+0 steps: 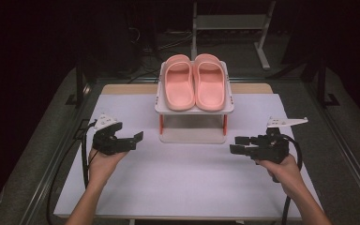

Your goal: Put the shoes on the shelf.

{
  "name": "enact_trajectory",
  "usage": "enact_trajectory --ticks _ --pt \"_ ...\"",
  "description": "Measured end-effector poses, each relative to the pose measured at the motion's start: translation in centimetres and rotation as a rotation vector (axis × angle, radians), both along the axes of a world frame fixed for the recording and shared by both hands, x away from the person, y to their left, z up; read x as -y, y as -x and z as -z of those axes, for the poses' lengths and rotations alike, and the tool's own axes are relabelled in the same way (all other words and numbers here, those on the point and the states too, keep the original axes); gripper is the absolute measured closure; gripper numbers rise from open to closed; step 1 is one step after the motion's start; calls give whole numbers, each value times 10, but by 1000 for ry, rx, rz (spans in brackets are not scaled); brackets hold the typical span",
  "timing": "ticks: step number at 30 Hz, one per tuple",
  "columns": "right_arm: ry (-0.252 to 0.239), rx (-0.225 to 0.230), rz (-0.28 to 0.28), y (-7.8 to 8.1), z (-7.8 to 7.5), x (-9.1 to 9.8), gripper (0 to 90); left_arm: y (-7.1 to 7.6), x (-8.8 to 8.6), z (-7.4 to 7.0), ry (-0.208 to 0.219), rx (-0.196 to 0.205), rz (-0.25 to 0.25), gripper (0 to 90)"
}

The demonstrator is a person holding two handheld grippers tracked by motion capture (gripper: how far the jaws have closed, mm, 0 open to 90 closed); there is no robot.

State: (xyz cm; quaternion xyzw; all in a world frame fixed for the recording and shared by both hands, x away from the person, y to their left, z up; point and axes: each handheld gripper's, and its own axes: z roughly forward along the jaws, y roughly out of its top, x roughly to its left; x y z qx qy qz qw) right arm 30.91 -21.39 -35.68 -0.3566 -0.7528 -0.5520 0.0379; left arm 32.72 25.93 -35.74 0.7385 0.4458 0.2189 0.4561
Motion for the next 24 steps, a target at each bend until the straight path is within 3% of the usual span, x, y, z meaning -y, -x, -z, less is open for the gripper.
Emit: enact_trajectory --ticks 24 --pt "-10 -43 24 15 28 15 411 10 -5 21 18 -22 -7 85"
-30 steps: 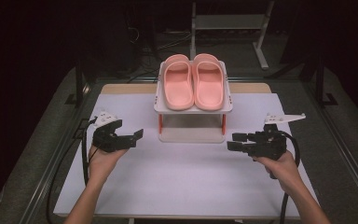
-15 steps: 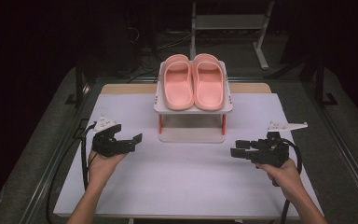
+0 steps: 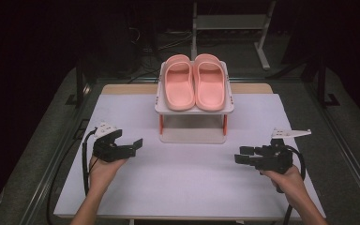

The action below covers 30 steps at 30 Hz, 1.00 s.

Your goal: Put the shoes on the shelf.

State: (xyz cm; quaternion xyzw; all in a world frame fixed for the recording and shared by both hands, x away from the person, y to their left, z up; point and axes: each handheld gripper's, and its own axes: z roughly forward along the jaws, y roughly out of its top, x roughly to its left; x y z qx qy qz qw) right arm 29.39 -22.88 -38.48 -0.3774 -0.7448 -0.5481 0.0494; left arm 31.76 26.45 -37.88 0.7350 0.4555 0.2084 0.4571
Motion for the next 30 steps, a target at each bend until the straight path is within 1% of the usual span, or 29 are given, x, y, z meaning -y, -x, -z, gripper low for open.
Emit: enact_trajectory --ticks 6,10,12,22,25,30 --pt "3 -2 6 5 6 3 408 3 -5 5 4 -3 -4 84" --pt "14 -7 4 9 10 4 406 6 -7 9 11 -7 -8 84" --pt "16 -8 5 10 12 5 404 7 -8 12 8 -8 -11 84" --pt "17 -28 19 15 26 10 396 13 -7 24 7 -26 0 76" --pt "29 -35 26 17 31 13 391 14 -7 27 4 -27 -1 76" --pt "23 -44 37 20 38 18 391 18 -9 32 6 -32 -4 76"
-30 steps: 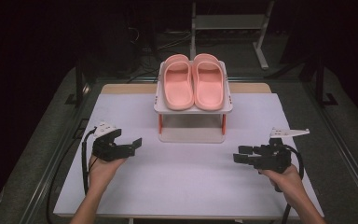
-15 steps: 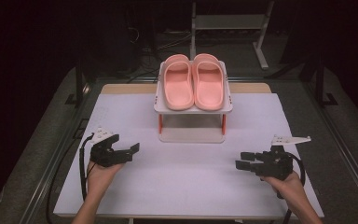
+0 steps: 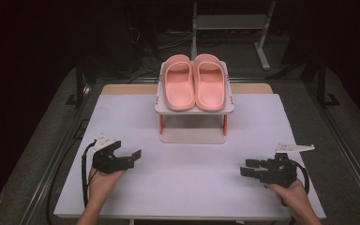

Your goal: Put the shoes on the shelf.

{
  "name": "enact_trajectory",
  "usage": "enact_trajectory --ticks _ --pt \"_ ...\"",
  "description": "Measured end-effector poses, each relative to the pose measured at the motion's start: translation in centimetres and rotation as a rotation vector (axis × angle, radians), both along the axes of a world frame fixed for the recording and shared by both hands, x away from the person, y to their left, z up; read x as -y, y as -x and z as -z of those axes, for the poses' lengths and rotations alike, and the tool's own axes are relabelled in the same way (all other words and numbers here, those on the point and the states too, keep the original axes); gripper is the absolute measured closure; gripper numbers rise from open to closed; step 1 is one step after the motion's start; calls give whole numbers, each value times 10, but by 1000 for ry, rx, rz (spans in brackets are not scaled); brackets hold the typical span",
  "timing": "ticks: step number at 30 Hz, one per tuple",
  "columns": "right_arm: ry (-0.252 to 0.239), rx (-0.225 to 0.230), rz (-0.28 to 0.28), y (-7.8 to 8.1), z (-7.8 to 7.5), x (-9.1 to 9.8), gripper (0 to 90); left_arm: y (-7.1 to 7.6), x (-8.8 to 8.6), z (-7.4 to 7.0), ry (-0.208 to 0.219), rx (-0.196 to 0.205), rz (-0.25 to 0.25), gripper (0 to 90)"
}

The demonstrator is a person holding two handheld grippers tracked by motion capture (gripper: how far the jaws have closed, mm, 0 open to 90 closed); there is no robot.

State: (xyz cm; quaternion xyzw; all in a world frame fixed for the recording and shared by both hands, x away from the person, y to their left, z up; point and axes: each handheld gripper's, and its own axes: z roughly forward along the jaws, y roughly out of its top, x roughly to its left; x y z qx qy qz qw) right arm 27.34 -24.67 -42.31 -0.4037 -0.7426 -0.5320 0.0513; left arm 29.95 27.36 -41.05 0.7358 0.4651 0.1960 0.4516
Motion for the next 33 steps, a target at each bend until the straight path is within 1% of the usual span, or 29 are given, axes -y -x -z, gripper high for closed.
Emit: enact_trajectory --ticks 2,4,8,11,13,14,18,19,20,23,26,27,29,31,33 --pt "8 -1 2 1 2 2 391 1 0 2 7 -3 -2 77" --pt "-2 -3 10 3 3 4 391 3 -1 4 17 -8 -3 76" --pt "0 -9 16 5 7 7 391 6 -1 6 23 -4 -2 76" --pt "-5 -4 23 8 9 10 390 9 -2 8 25 -7 -1 76" --pt "-1 2 28 10 9 11 390 11 -3 11 48 -6 -7 76" --pt "-8 2 32 11 9 12 389 13 -3 12 59 -6 -12 77" --pt "-14 4 42 14 12 15 387 17 -7 19 83 -8 -25 76" --pt "-16 7 43 15 13 16 387 17 -7 20 76 -10 -25 76" --pt "-19 8 49 16 13 17 386 18 -7 21 81 -9 -29 76" --pt "-56 21 70 20 18 19 384 21 -6 25 67 -13 -19 76" --pt "-42 35 69 22 19 19 380 22 -2 27 50 -11 -4 76" --pt "-35 39 72 22 19 19 376 23 -2 26 50 -7 1 77" --pt "-60 35 78 24 21 20 377 25 -1 23 62 10 -3 76" --pt "-62 38 81 26 22 21 376 28 -2 21 64 21 -5 76" --pt "-70 36 84 26 24 24 374 31 -4 20 48 28 -7 76"
